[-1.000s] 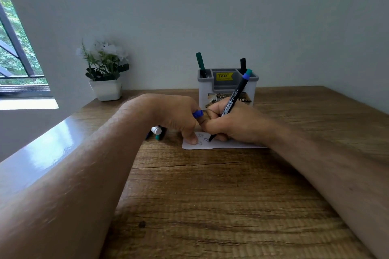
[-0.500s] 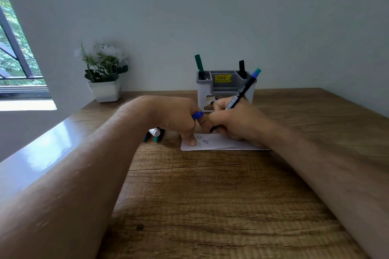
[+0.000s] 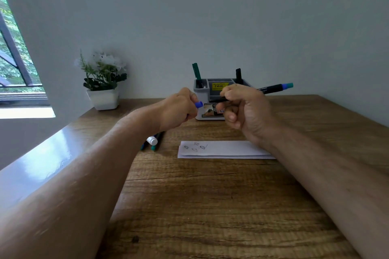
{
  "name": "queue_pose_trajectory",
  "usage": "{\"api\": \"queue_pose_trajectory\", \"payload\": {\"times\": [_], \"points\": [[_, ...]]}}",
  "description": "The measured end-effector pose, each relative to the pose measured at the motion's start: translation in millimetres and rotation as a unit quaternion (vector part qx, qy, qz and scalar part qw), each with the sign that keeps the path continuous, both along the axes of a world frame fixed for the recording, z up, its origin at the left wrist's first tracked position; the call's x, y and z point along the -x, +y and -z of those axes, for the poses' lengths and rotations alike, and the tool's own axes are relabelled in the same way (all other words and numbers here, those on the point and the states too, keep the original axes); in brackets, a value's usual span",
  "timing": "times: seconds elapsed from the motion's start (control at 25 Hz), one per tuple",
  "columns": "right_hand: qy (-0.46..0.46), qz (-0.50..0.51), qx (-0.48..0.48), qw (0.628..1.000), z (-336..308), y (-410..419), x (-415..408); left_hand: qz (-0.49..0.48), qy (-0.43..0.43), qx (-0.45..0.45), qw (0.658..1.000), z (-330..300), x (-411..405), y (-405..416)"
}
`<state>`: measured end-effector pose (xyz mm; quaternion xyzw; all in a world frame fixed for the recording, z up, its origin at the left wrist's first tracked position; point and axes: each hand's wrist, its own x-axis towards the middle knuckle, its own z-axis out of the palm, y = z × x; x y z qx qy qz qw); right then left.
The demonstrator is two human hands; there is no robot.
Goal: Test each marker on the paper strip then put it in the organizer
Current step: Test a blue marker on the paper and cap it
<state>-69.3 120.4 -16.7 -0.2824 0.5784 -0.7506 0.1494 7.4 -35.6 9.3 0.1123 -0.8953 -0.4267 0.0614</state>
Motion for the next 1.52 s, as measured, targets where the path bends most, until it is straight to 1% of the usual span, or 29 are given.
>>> {"api": "queue_pose_trajectory", "payload": {"times": [0.16,0.48,0.56,0.68,0.8,0.92,1.0,1.08,1.16,1.2,1.24,1.28,1.32,1.36,1.4,1.52], "points": [[0.004,0.007,-0.011,1.0,-1,0,-1,0.007,0.018,-0.006,1.0,1,1,0],[0.015,0.01,-0.033,0.999,0,-2,-1,0.041,0.021,-0.006,0.999,0,0,6],[0.01,0.021,-0.021,1.0,-1,-2,1,0.032,0.043,-0.036,0.998,1,2,5],[0.013,0.043,-0.018,0.999,-3,-2,2,0.004,0.077,-0.113,0.991,1,4,4],[-0.006,0.035,0.012,0.999,-4,-3,0,-0.01,0.112,-0.22,0.969,1,4,6],[-0.041,0.008,0.044,0.998,-6,0,1,-0.039,0.166,-0.3,0.939,3,5,6],[-0.045,0.01,0.046,0.998,-6,0,2,-0.061,0.201,-0.371,0.904,6,6,10],[-0.029,0.035,0.034,0.998,-3,-1,1,-0.081,0.228,-0.443,0.863,10,8,14],[0.007,0.075,0.009,0.997,-1,-2,2,-0.087,0.254,-0.509,0.818,10,11,15],[0.041,0.099,-0.01,0.994,0,-2,3,-0.09,0.266,-0.529,0.801,9,12,14],[0.091,0.129,-0.039,0.987,0,-2,3,-0.095,0.276,-0.535,0.793,8,14,12],[0.153,0.163,-0.077,0.972,1,-2,4,-0.1,0.283,-0.53,0.793,7,14,11],[0.21,0.188,-0.112,0.953,3,-2,4,-0.104,0.288,-0.521,0.797,8,15,10],[0.249,0.198,-0.137,0.938,3,-3,4,-0.104,0.29,-0.513,0.801,9,15,10],[0.263,0.196,-0.154,0.932,4,-3,2,-0.102,0.292,-0.506,0.805,11,16,10],[0.232,0.168,-0.183,0.941,4,-5,0,-0.095,0.299,-0.493,0.812,13,14,12]]}}
